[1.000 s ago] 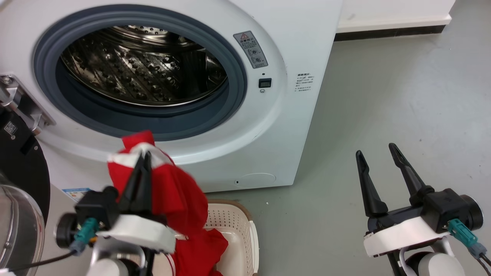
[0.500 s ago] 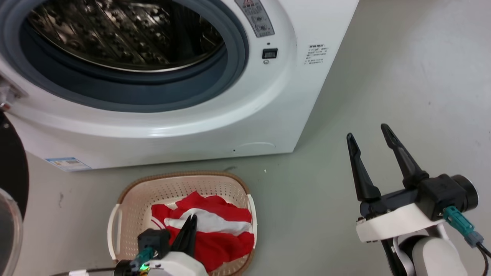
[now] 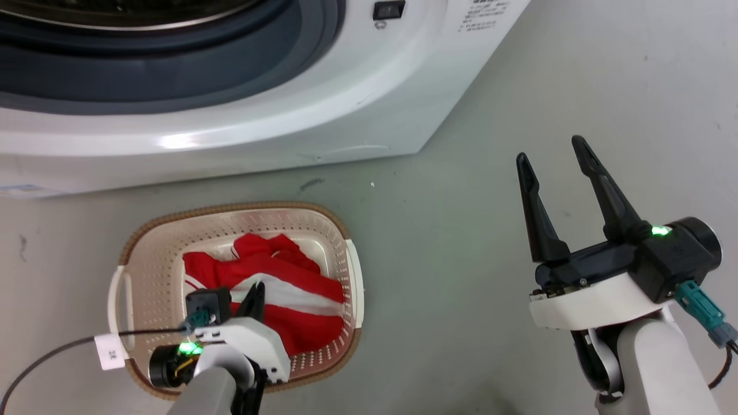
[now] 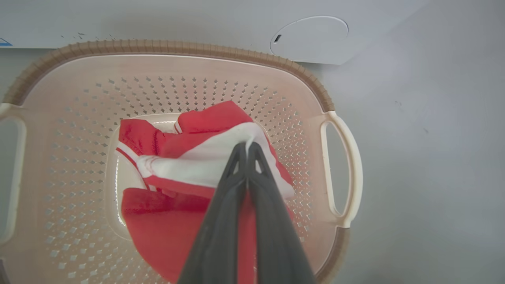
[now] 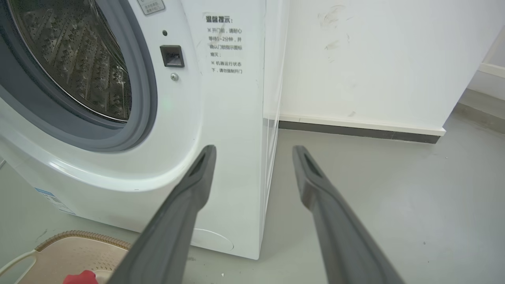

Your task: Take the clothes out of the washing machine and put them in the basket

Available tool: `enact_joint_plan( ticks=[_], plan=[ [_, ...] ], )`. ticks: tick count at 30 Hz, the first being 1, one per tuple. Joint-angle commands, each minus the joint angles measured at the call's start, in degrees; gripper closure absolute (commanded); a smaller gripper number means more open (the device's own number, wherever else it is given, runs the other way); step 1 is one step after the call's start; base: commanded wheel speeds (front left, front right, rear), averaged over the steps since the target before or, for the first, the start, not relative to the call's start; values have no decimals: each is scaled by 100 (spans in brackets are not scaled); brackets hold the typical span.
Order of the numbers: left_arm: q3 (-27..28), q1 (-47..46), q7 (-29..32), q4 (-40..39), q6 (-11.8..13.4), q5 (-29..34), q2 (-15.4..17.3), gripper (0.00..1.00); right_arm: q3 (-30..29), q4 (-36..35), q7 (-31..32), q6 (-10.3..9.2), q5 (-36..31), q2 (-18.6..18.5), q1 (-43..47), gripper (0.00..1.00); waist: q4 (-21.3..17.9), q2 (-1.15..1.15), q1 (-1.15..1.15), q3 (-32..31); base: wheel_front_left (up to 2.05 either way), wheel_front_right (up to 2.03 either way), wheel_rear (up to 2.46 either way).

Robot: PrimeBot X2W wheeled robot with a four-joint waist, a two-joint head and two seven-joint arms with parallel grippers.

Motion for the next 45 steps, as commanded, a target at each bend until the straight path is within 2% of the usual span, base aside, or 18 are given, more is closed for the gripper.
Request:
enact_joint_plan(
  ticks=[1,8,14,18,19,20,25,32,37,45],
  plan=[
    [50,-296,-34,283,-45,-21,-8,100,25,-10,-45,-4,15,10,-154,0,-146,0,-1,419,0,0,0],
    [108,-942,-65,1223,-205,-10,-42,100,158,98,-161,-4,84,9,-401,0,-340,0,-1,819,0,0,0],
    [364,-1116,-58,1794,-114,-138,-66,100,186,216,-259,-4,166,9,-485,0,-484,0,-1,997,0,0,0],
    [421,-1210,-59,2152,-181,-174,-74,100,210,316,-298,-5,205,9,-529,0,-527,0,-1,982,0,0,0],
    [460,-1222,-59,2182,-169,-210,-80,58,207,348,-308,-4,206,10,-529,0,-521,0,-1,941,0,0,0],
    [487,-1219,-59,2224,-175,-234,-88,0,196,376,-308,-5,209,9,-525,0,-509,0,-1,890,0,0,0],
    [590,-1020,-59,2217,-284,-286,-149,0,147,540,-345,-4,172,8,-412,0,-370,0,-1,379,0,0,0],
    [685,-536,-59,1712,-283,-70,-227,0,-18,747,-292,-5,54,6,-80,0,-34,0,-1,-703,0,0,0],
    [794,-129,-59,1118,-196,210,-255,0,-176,771,-129,-5,-36,7,272,0,194,0,-1,-1414,0,0,0],
    [909,511,-61,140,-220,803,-134,0,-390,681,130,-4,-76,8,849,0,478,0,-1,-2254,0,0,0]
  ],
)
